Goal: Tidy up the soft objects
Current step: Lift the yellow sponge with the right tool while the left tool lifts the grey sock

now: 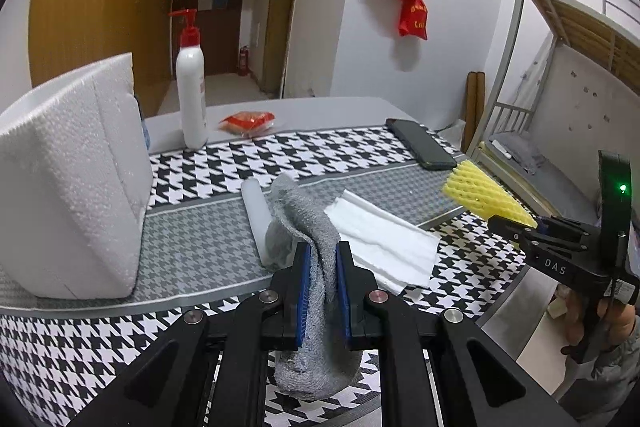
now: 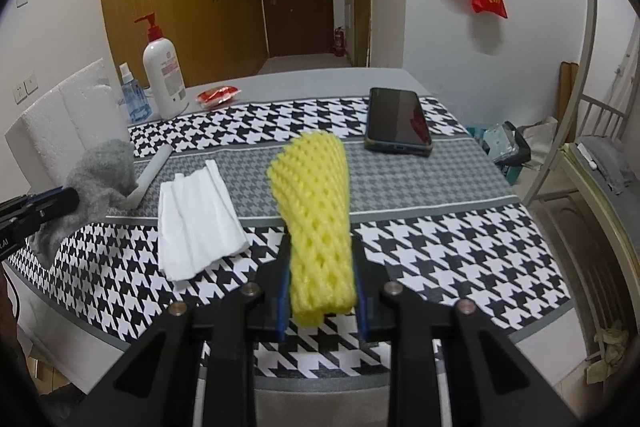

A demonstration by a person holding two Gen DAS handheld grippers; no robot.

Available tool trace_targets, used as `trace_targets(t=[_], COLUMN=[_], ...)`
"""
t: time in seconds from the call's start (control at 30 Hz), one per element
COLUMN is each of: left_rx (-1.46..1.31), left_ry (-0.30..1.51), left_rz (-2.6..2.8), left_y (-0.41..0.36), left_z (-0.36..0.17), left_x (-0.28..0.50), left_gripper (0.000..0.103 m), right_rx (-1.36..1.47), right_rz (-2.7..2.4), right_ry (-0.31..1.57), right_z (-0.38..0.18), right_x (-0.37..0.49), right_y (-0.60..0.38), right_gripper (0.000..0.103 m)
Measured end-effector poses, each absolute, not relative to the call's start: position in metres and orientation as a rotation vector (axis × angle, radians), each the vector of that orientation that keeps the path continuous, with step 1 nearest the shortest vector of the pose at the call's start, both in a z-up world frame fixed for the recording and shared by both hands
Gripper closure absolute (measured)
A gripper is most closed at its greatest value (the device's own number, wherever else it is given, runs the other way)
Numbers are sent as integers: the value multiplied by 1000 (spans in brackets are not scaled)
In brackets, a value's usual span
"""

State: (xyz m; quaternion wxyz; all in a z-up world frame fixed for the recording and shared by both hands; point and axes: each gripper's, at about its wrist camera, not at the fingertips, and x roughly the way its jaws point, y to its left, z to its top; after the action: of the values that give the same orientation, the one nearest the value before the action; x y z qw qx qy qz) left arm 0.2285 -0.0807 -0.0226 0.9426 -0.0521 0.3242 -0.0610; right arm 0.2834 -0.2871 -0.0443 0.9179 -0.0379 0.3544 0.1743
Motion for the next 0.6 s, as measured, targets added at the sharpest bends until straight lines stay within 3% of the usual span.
trace_targets(t=[0.6], left_rx=[-34], left_ry=[581], left_rz=[-137], left_y=[-78], left_z=[7], left_x=[218], left_gripper=[89], right_rx=[-37], right_rz=[340], right_ry=[654], right_z=[-20], right_x=[270], right_y=[-284], right_gripper=[74])
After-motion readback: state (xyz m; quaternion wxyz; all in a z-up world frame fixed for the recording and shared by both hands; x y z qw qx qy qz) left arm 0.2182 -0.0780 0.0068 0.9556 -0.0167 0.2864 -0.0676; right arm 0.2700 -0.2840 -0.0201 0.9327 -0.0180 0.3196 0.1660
